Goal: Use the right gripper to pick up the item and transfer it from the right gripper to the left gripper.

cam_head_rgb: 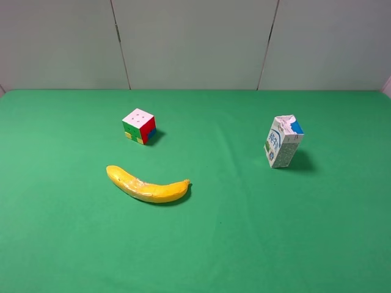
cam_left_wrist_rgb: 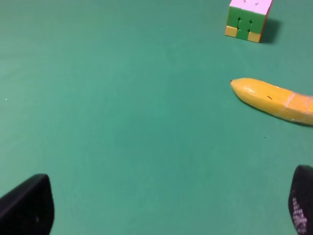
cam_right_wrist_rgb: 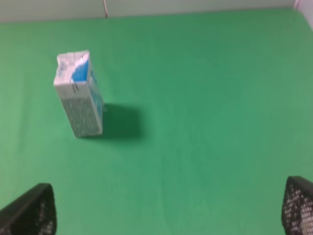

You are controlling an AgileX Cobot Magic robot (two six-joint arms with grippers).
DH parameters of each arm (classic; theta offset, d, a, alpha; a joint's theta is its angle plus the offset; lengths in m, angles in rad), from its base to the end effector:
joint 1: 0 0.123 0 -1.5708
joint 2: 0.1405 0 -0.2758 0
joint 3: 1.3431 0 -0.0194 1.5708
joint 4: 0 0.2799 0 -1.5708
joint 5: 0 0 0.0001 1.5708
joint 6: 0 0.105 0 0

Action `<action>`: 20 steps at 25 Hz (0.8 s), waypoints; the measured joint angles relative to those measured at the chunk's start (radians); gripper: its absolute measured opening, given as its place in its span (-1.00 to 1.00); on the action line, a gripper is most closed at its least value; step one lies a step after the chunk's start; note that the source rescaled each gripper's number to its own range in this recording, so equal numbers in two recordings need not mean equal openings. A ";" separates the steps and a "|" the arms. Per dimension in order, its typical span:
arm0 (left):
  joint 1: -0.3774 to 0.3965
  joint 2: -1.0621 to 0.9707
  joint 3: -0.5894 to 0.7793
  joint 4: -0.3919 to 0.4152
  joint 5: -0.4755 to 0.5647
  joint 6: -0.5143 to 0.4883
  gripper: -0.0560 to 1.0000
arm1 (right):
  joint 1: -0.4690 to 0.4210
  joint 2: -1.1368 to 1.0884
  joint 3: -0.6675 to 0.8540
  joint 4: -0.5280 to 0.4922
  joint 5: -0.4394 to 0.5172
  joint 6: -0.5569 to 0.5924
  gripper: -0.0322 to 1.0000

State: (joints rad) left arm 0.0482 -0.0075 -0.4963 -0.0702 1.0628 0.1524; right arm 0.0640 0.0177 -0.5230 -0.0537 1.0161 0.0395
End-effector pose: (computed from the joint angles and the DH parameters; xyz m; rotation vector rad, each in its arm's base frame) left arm 0.0419 -0.0044 0.2840 0.1098 2.0379 0.0416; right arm 0.0448 -0.0019 0.2957 -0.0232 1.9932 0.0030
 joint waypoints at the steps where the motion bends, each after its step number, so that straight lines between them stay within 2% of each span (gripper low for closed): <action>1: 0.000 0.000 0.000 0.000 0.000 0.000 0.83 | 0.000 0.021 -0.018 0.000 0.000 0.000 1.00; 15: 0.000 0.000 0.000 0.000 0.000 0.000 0.83 | 0.000 0.630 -0.365 0.000 0.000 -0.006 1.00; 20: 0.000 0.000 0.000 0.000 0.000 0.000 0.83 | 0.004 0.845 -0.474 0.000 0.039 -0.040 1.00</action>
State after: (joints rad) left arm 0.0482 -0.0075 -0.4963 -0.0702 1.0628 0.1524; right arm 0.0680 0.8622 -0.9969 -0.0537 1.0554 0.0000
